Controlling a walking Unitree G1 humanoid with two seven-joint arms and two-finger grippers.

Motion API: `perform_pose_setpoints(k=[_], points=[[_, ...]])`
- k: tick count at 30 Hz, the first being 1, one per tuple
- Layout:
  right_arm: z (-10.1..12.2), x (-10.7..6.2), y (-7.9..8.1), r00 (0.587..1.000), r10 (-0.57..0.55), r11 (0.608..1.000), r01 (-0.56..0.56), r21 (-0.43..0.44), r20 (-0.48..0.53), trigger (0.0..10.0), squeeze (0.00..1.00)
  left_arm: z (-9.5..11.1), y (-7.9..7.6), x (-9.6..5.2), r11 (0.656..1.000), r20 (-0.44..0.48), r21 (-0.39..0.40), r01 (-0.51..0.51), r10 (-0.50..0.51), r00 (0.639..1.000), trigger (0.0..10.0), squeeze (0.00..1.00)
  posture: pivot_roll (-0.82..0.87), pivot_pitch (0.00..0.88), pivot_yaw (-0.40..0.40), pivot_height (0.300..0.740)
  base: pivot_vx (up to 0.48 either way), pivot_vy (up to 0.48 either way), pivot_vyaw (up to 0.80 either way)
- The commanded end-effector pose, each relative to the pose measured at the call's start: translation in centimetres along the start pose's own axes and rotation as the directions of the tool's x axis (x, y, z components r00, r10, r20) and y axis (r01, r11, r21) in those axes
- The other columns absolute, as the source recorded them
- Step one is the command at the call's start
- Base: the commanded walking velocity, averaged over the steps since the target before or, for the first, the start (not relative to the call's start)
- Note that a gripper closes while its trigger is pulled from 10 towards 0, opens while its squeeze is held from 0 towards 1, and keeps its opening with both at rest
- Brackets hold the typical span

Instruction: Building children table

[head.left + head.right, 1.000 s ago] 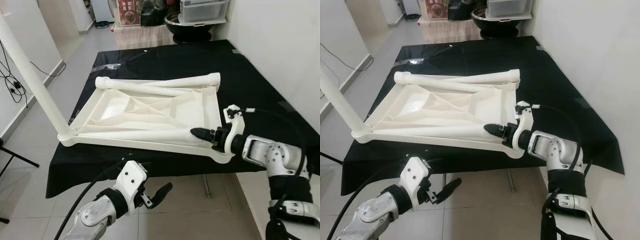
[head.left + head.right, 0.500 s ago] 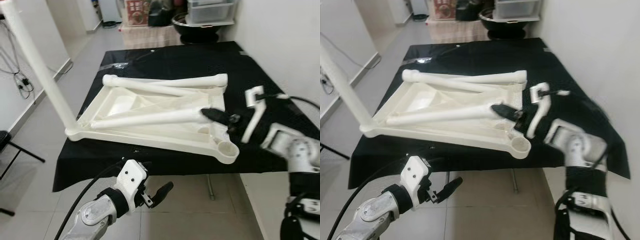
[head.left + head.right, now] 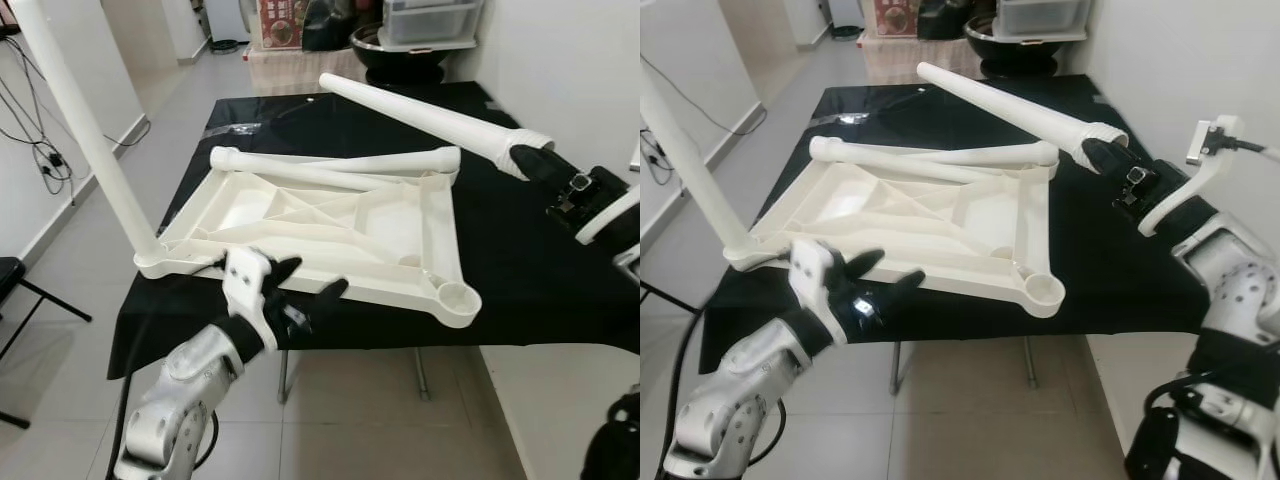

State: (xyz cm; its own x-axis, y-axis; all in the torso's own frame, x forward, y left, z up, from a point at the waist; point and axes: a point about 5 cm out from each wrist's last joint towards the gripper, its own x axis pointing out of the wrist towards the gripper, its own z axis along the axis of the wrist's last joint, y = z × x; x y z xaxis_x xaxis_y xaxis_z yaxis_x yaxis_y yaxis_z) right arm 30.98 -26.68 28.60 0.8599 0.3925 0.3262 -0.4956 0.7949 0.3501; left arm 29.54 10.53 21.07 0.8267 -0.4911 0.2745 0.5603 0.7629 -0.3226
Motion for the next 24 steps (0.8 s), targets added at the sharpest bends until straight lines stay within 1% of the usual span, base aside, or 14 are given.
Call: perform_pose_setpoints(k=[1,3,5,7,10,13,14,17,18,19,20,21,23,24], points=[[-0.2,0.2,0.7,1.000,0.020,1.000,-0.020,-0.001,0.013,0.0,0.00,0.0,1.1,-0.1,0.995,0.002,-0.078,-0.064,0.065,0.998,10.0,0.00,-0.13,0.065,0.039,0.740,0.000,0.000,0.00],[-1.6,0.6,1.8,0.999,0.015,0.999,-0.017,0.038,0.037,0.0,0.00,1.3,2.6,1.9,0.952,0.044,-0.275,-0.132,0.150,0.988,10.0,0.00,-0.13,0.064,0.048,0.740,0.000,0.000,0.00],[-2.8,1.0,3.1,0.997,0.047,0.994,-0.053,0.094,0.059,0.0,0.00,3.0,4.3,4.0,0.871,0.081,-0.471,-0.138,0.199,0.977,10.0,0.00,-0.13,0.063,0.055,0.740,0.000,0.000,0.00],[-2.8,1.0,3.1,0.997,0.047,0.994,-0.053,0.094,0.059,0.0,0.00,3.0,4.3,4.0,0.871,0.081,-0.471,-0.138,0.199,0.977,10.0,0.00,-0.13,0.063,0.055,0.740,0.000,0.000,0.00],[-3.5,1.2,4.6,0.990,0.114,0.983,-0.125,0.138,0.084,0.0,0.00,5.0,6.1,5.9,0.783,0.126,-0.613,-0.107,0.230,0.965,10.0,0.00,-0.13,0.067,0.063,0.740,0.000,0.000,0.00],[-3.5,1.1,5.9,0.980,0.171,0.970,-0.186,0.156,0.104,0.0,0.00,6.2,7.0,6.8,0.741,0.151,-0.666,-0.082,0.242,0.958,10.0,0.00,-0.14,0.074,0.071,0.740,0.000,0.000,0.00],[-3.5,1.1,5.9,0.980,0.171,0.970,-0.186,0.156,0.104,0.0,0.00,6.2,7.0,6.8,0.741,0.151,-0.666,-0.082,0.242,0.958,10.0,0.00,-0.14,0.074,0.071,0.740,0.000,0.000,0.00],[-3.8,0.5,7.3,0.967,0.233,0.954,-0.248,0.165,0.108,0.0,0.00,7.3,7.2,7.6,0.701,0.183,-0.712,-0.040,0.240,0.953,10.0,0.00,-0.14,0.079,0.075,0.740,0.000,0.000,0.00],[-3.8,0.5,7.3,0.967,0.233,0.954,-0.248,0.165,0.108,0.0,0.00,7.3,7.2,7.6,0.701,0.183,-0.712,-0.040,0.240,0.953,10.0,0.00,-0.14,0.079,0.075,0.740,0.000,0.000,0.00],[-4.1,0.3,7.9,0.963,0.249,0.949,-0.264,0.171,0.106,0.0,0.00,7.6,7.3,7.9,0.681,0.186,-0.732,-0.028,0.239,0.953,10.0,0.00,-0.15,0.082,0.077,0.740,0.000,0.000,0.00],[-4.1,0.3,7.9,0.963,0.249,0.949,-0.264,0.171,0.106,0.0,0.00,7.6,7.3,7.9,0.681,0.186,-0.732,-0.028,0.239,0.953,10.0,0.00,-0.15,0.082,0.077,0.740,0.000,0.000,0.00],[-4.4,0.2,8.4,0.960,0.265,0.945,-0.278,0.172,0.094,0.0,0.00,8.0,7.1,8.2,0.665,0.200,-0.747,0.002,0.221,0.955,10.0,0.00,-0.15,0.084,0.078,0.740,0.000,0.000,0.00],[-4.6,0.1,8.7,0.958,0.274,0.943,-0.286,0.172,0.086,0.0,0.00,8.3,7.0,8.4,0.655,0.211,-0.755,0.024,0.208,0.955,10.0,0.00,-0.15,0.084,0.078,0.740,0.000,0.000,0.00],[-4.8,0.0,8.9,0.957,0.279,0.941,-0.289,0.177,0.082,0.0,0.00,8.7,6.5,8.7,0.645,0.238,-0.760,0.079,0.164,0.957,10.0,0.00,-0.15,0.086,0.078,0.740,0.000,0.000,0.00]])
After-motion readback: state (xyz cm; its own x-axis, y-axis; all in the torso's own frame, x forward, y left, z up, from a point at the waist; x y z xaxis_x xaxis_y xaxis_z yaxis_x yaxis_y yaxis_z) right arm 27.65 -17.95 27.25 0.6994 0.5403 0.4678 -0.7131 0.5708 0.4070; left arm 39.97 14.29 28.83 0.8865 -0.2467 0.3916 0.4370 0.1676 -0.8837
